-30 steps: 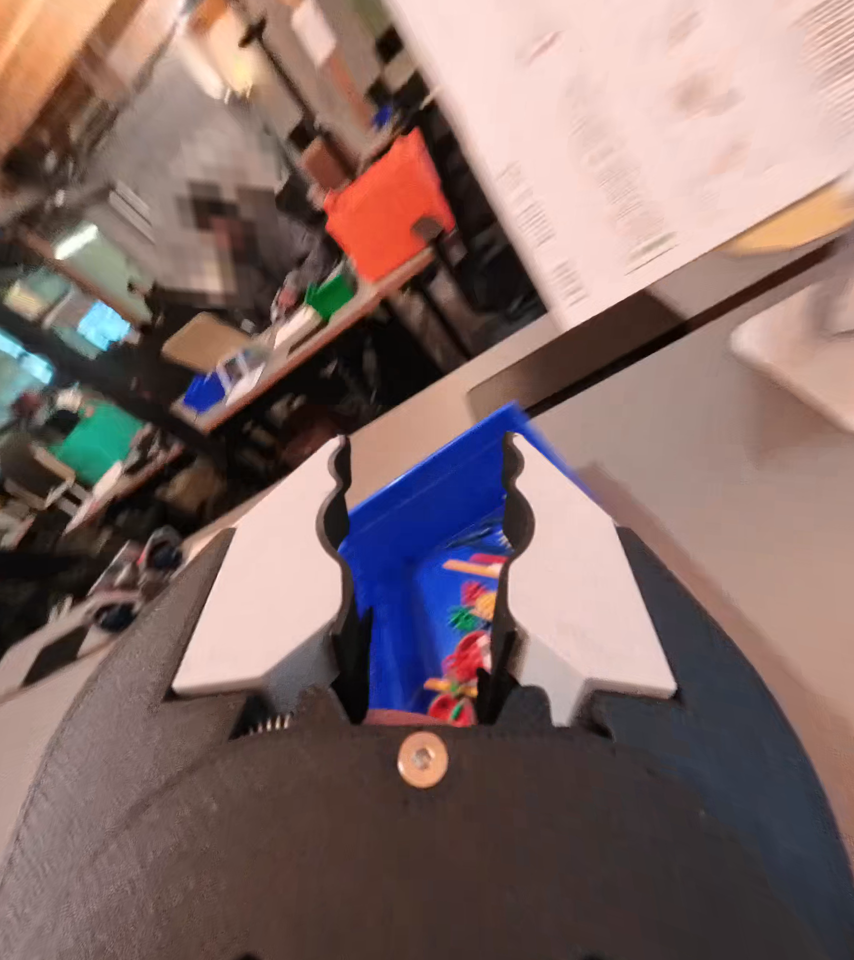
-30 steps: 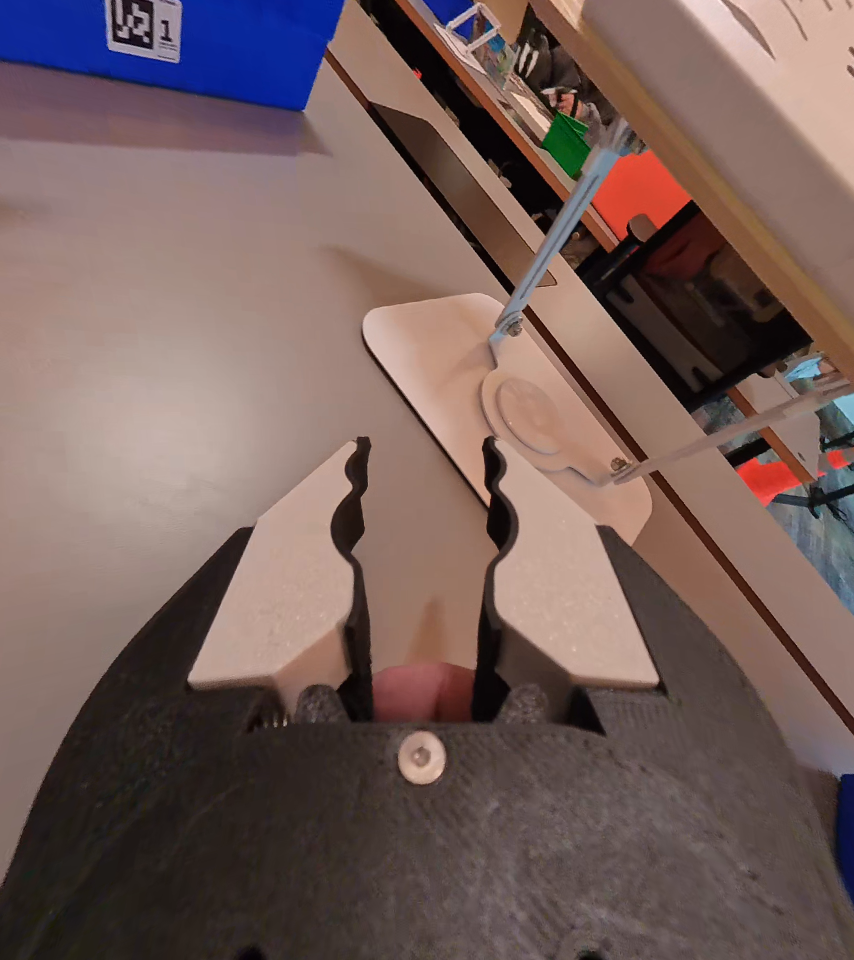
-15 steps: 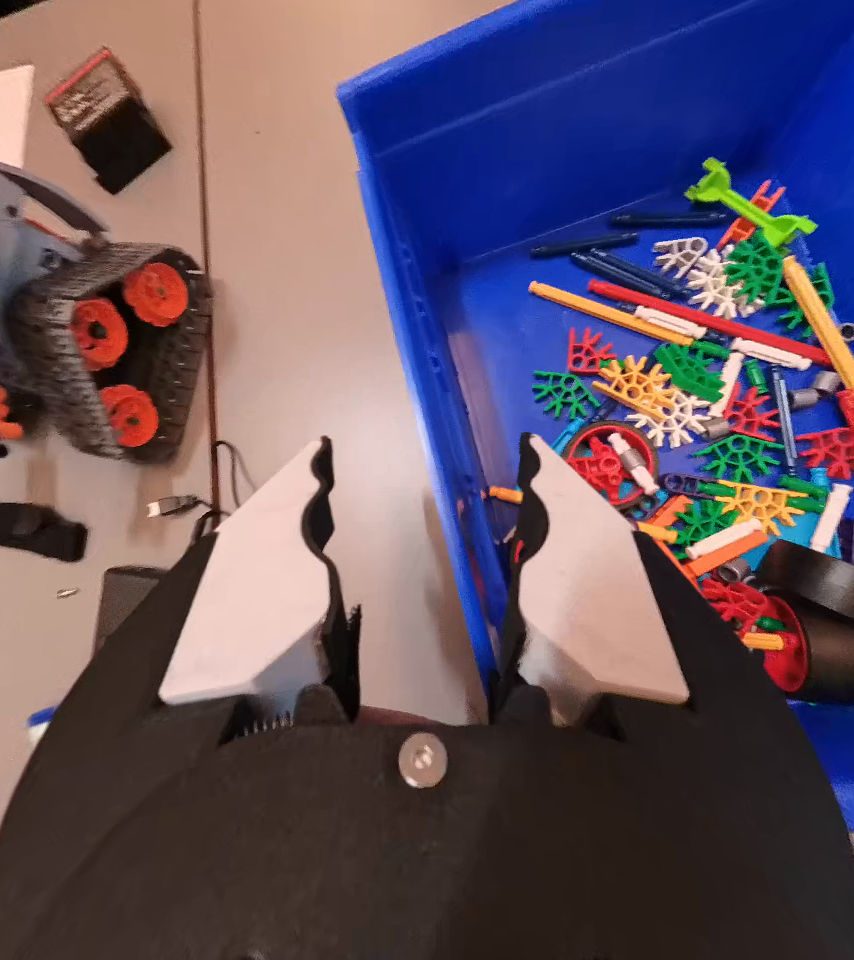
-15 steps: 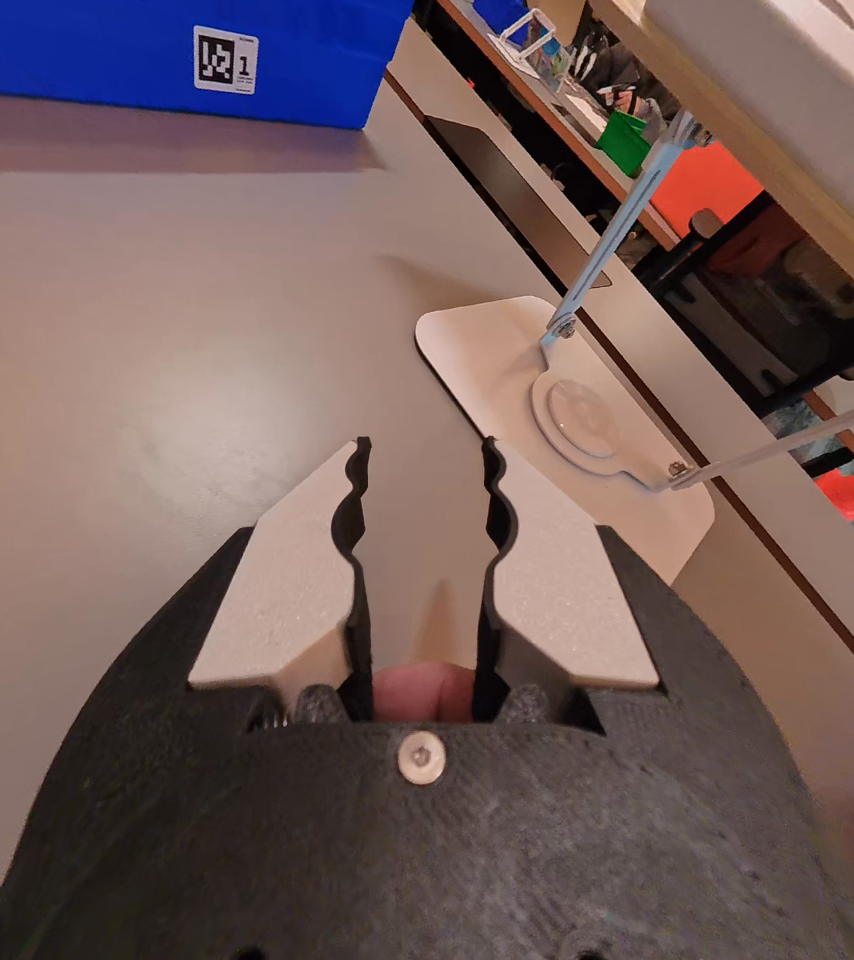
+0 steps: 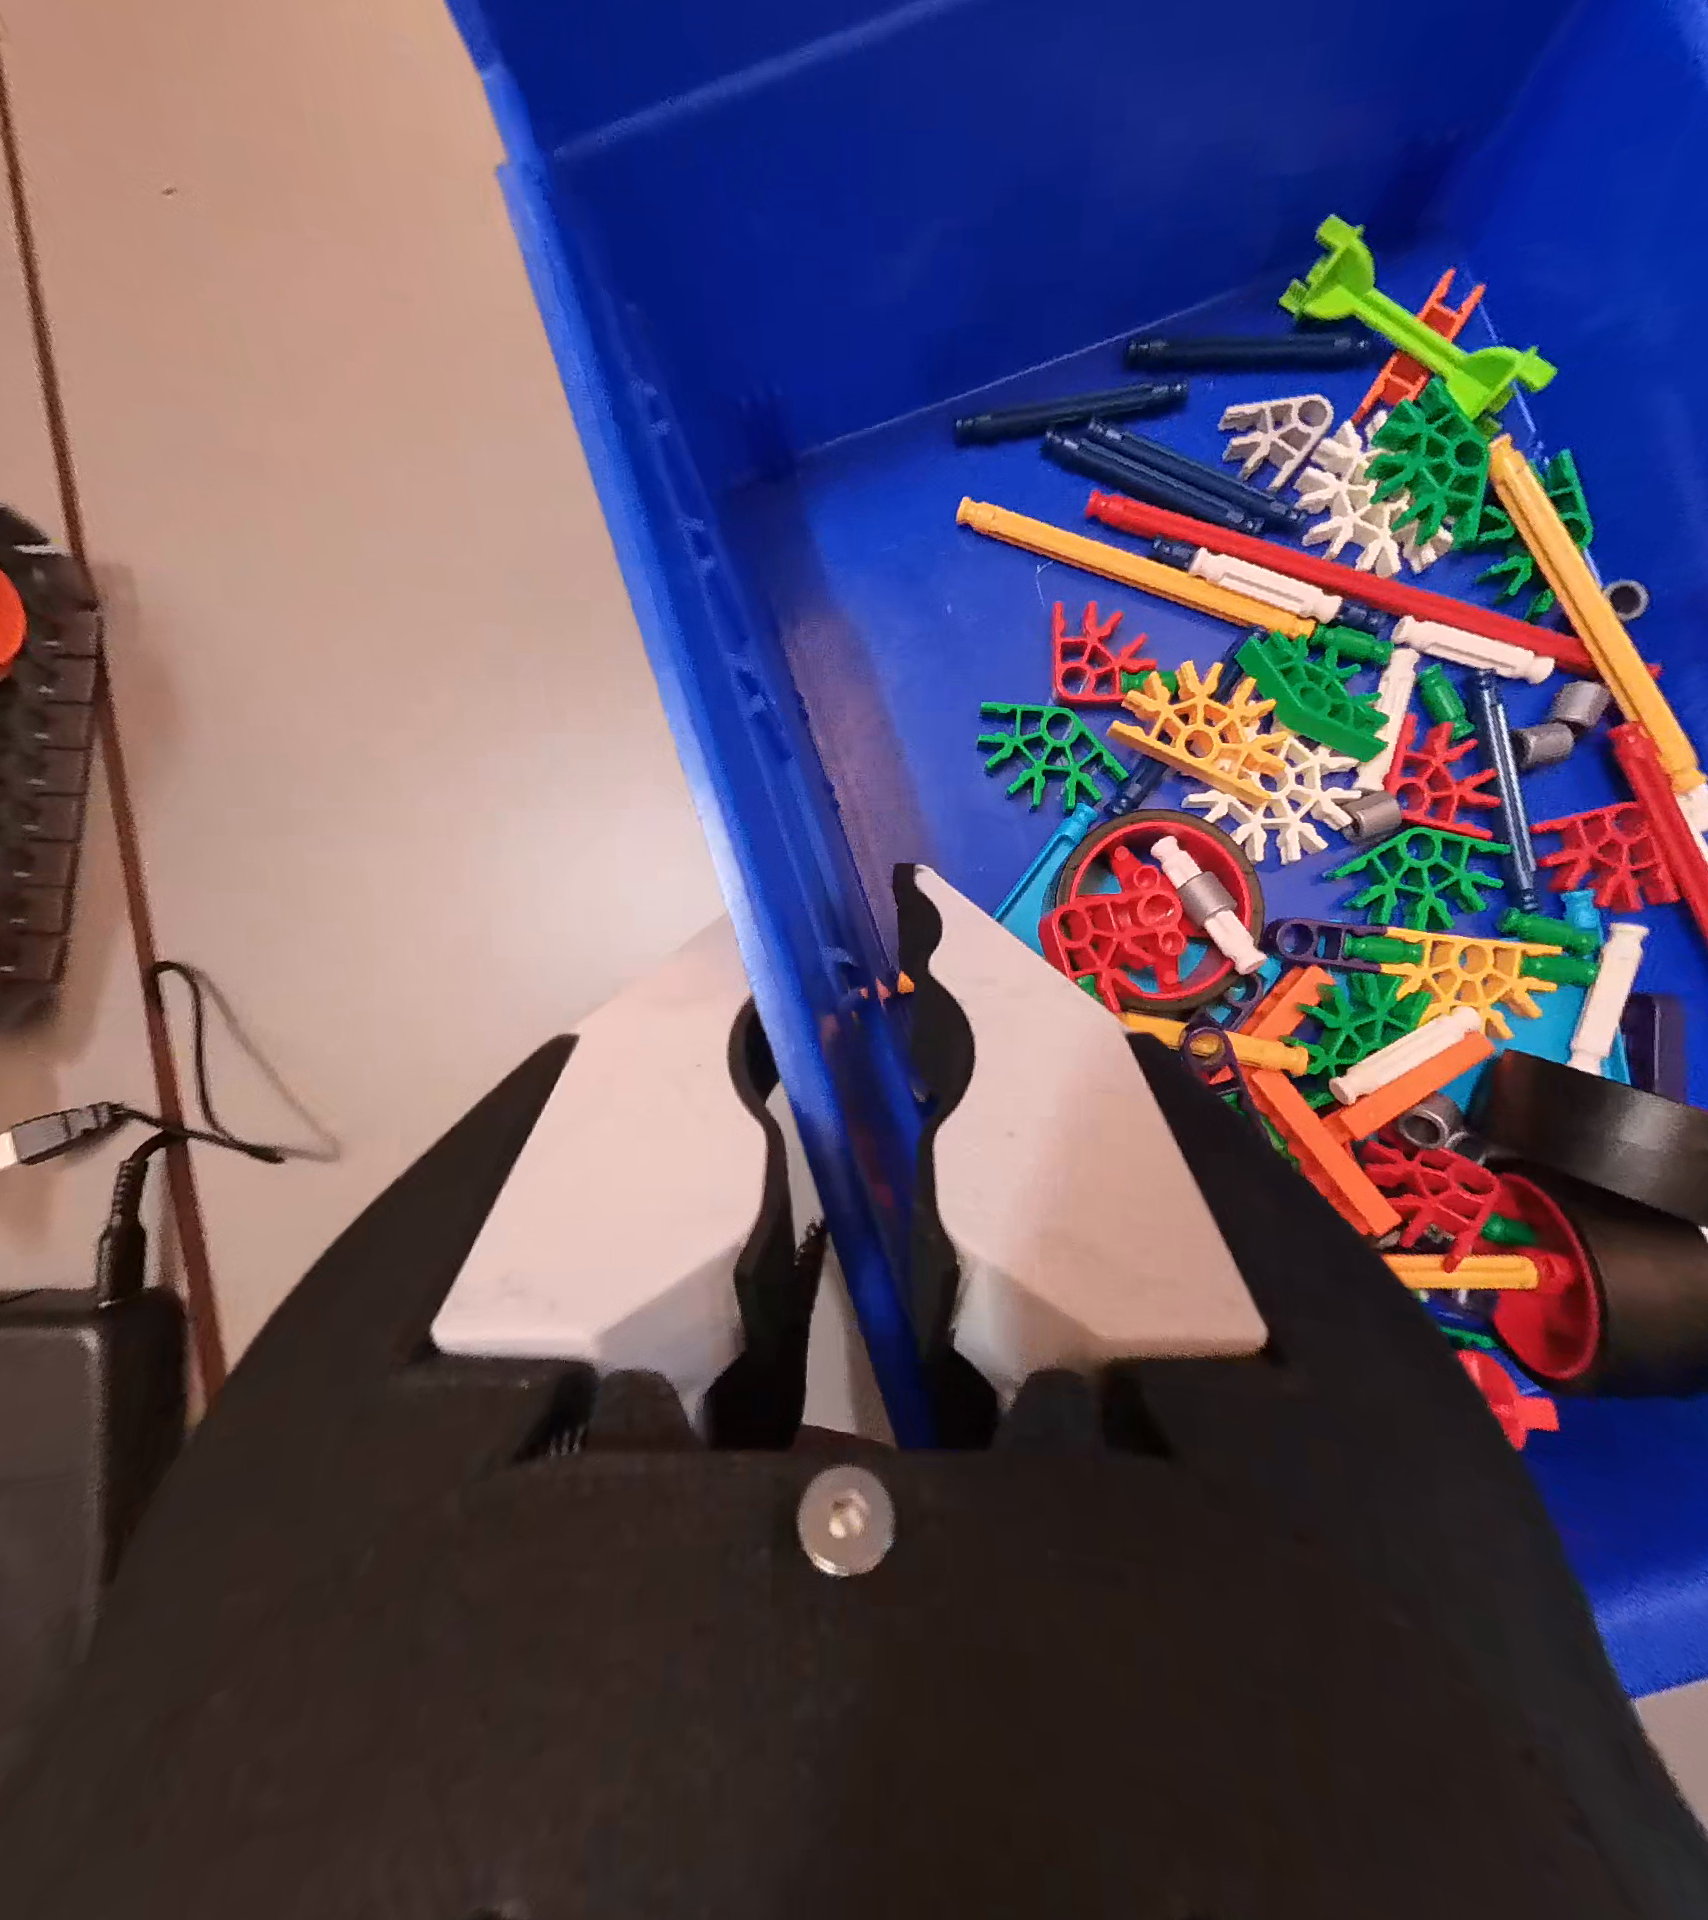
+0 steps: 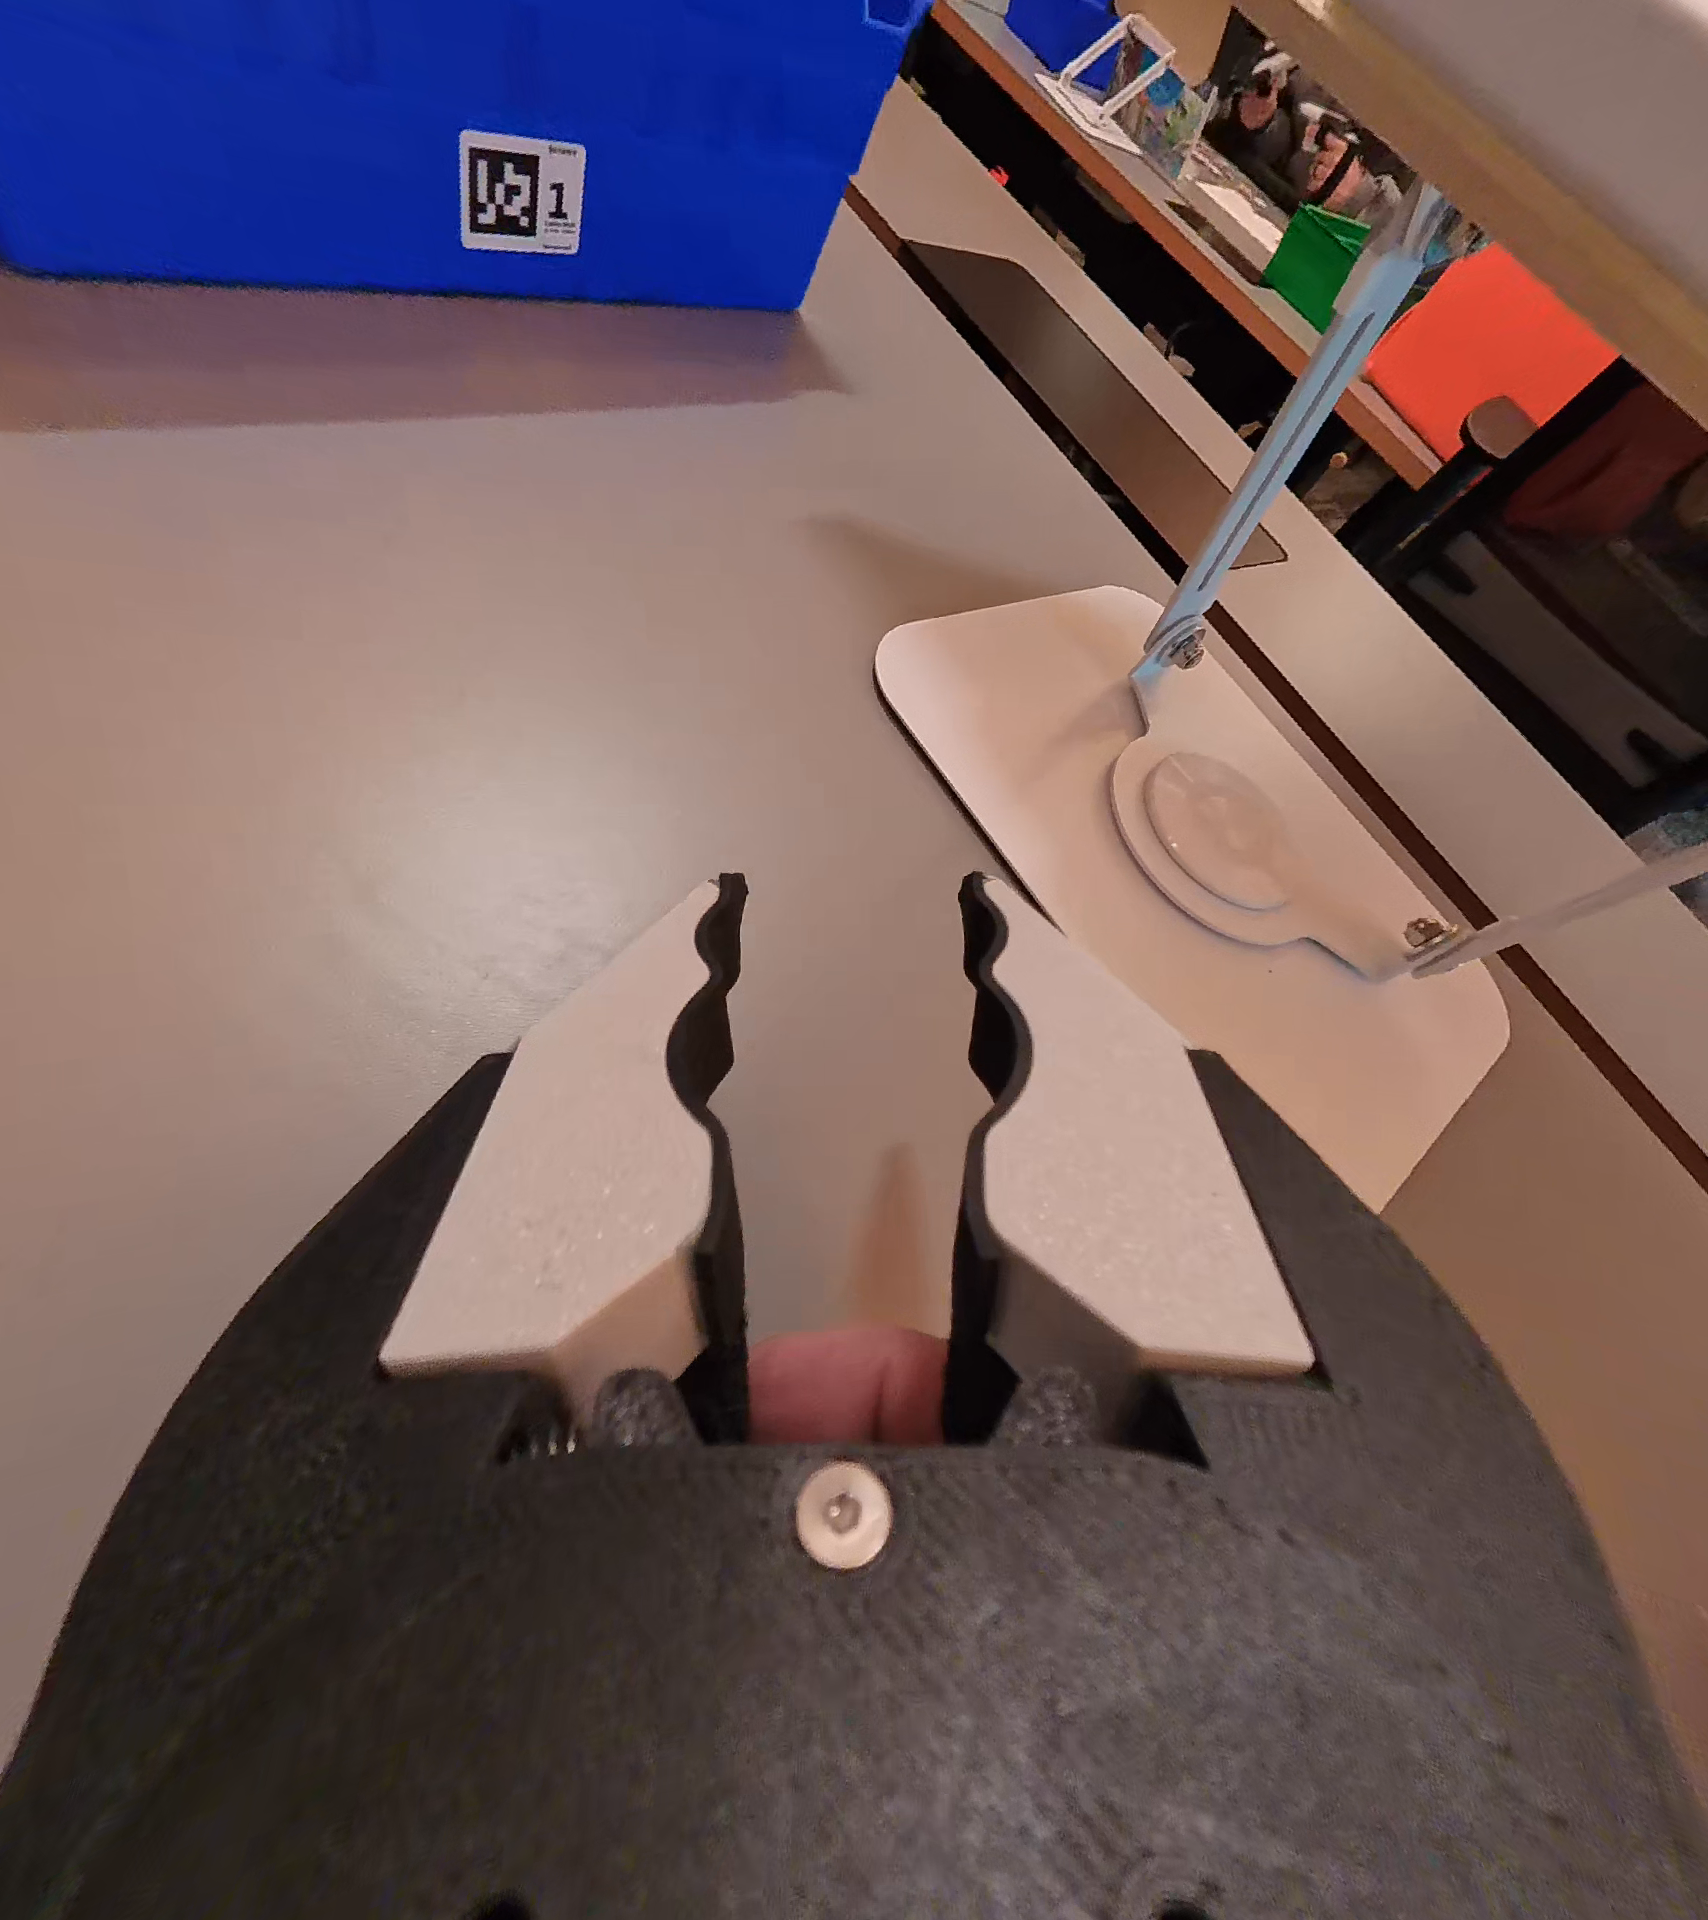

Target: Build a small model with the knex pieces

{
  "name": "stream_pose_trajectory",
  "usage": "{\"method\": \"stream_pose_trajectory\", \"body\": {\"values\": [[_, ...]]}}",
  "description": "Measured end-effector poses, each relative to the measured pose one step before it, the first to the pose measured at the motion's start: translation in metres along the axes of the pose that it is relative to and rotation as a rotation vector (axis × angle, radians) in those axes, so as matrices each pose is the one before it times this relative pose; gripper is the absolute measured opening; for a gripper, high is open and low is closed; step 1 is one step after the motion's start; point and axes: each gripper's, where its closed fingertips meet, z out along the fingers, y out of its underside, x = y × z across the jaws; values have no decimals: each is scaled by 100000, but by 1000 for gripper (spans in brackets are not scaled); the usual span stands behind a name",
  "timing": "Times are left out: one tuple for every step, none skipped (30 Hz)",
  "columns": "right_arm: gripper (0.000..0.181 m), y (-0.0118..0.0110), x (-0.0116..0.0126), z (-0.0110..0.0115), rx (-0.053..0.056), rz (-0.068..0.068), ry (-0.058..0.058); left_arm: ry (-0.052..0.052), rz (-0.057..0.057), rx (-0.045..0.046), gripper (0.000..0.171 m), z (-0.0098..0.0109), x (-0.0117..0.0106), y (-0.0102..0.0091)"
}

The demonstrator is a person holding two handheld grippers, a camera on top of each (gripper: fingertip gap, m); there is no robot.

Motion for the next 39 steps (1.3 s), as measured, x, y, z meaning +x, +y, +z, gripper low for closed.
{"method": "stream_pose_trajectory", "body": {"values": [[41,81,21,42,-223,399,-173,125,1037,366,13,39,390,-91],[41,92,42,51,-241,548,-190,-297,807,-84,14,8,351,-50],[41,93,33,38,-170,687,-230,-30,188,-87,14,11,392,-70],[41,64,-4,42,-99,719,-365,540,66,203,14,45,477,-113],[41,25,-9,22,-65,484,-355,816,211,417,14,73,525,-144],[41,16,10,17,-35,119,-39,1250,-397,609,14,92,506,-176],[41,4,17,-12,14,-70,94,1113,742,826,14,125,494,-198],[41,-37,-1,-14,88,1,-25,1277,186,877,14,96,488,-201],[41,-40,-4,-22,157,64,-12,845,286,636,14,72,375,-181],[41,-43,12,-20,176,-30,59,-3048,1577,955,21,1,-253,-265],[41,-13,9,-8,41,-76,51,-7519,1751,-144,45,-161,-1064,-191],[41,12,15,-3,-56,24,26,-7140,1296,384,68,-357,-1120,-334],[41,23,24,-2,36,147,-13,-2575,1056,2279,73,-610,-471,-662],[41,18,20,4,100,204,-107,-2904,1395,4641,69,-855,-475,-1162],[41,33,24,31,-37,221,-110,-6718,2052,5838,68,-1028,-1050,-1506],[41,77,17,50,-224,211,-151,-4823,2546,4731,65,-986,-765,-1447],[41,88,-7,56,-279,192,-267,-1613,2391,2035,58,-784,-246,-1079],[41,79,-19,33,-256,130,-259,2871,3338,-61,58,-667,508,-784],[41,-4,-19,18,-22,27,-182,2898,5185,2372,53,-675,713,-1150],[41,-51,-27,4,317,-133,-178,3586,5653,2201,51,-520,941,-1123],[41,-27,-49,-1,244,-345,-250,6110,6171,-400,50,-214,1431,-677],[41,-23,-30,10,128,-429,-116,8020,6928,-1770,45,70,1818,-331],[40,2,-10,10,45,-317,9,7692,6211,-3384,45,405,1728,-20],[40,17,-23,10,-105,-117,-211,6113,4927,-4920,50,676,1338,289],[40,6,-52,-10,-39,-57,-347,4831,4773,-6841,53,766,994,686],[40,-15,-35,-27,141,-88,-250,1007,5447,-5349,51,726,319,539],[40,-22,-44,-30,198,-80,-260,2012,3970,-5089,48,654,392,587],[40,-4,-54,-20,86,-61,-301,4742,2187,-5656,48,616,757,736],[40,-3,-62,-8,-4,-105,-346,3862,2142,-4598,44,568,630,568],[40,4,-79,19,-14,-202,-436,3420,1317,-4759,43,602,531,559],[40,-10,-95,14,-7,-259,-513,2891,1316,-4851,45,625,421,611],[40,-19,-95,6,65,-252,-398,2714,870,-3981,44,647,313,503],[40,-22,-83,1,88,-186,-229,723,241,-2907,43,596,-66,326],[40,-20,-74,-12,53,-131,-206,766,211,-3213,39,564,-49,384],[40,-12,-44,-10,60,-67,-147,1206,922,-3257,35,508,98,419],[40,-13,-13,-12,76,43,-82,748,832,-2525,29,371,96,301],[40,-4,4,-4,77,182,-132,1013,717,-2033,24,266,198,188],[40,-9,15,-7,82,283,-124,426,1504,-1565,21,220,140,139],[40,-5,19,-9,55,289,-96,-727,842,-1085,20,168,-96,77]]}}
